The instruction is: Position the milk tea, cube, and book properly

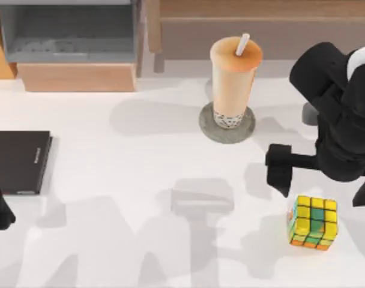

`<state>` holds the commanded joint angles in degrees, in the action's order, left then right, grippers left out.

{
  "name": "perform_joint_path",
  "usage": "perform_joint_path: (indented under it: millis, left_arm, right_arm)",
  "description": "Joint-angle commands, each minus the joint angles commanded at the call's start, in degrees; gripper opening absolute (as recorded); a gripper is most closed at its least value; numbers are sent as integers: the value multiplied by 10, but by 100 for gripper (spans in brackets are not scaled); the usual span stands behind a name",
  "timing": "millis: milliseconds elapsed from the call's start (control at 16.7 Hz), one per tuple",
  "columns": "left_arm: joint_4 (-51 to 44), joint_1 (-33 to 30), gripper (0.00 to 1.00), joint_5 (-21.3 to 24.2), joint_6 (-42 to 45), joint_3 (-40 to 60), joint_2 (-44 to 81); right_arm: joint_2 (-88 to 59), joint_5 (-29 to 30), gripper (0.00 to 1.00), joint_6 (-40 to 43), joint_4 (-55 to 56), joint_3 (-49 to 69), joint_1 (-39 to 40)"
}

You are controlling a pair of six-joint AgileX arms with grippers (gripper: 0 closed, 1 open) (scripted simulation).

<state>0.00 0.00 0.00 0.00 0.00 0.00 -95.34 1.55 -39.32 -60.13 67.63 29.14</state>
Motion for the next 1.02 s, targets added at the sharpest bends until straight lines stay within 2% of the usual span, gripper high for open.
perform_joint_path:
  millis: [480, 1020]
  left_arm:
    - [0, 0, 100, 0, 0, 0, 0]
    - [0, 0, 100, 0, 0, 0, 0]
  right_arm:
    - [-1, -15, 100, -2, -24, 2, -5]
    - [-46, -15, 100, -4, 111, -86, -6]
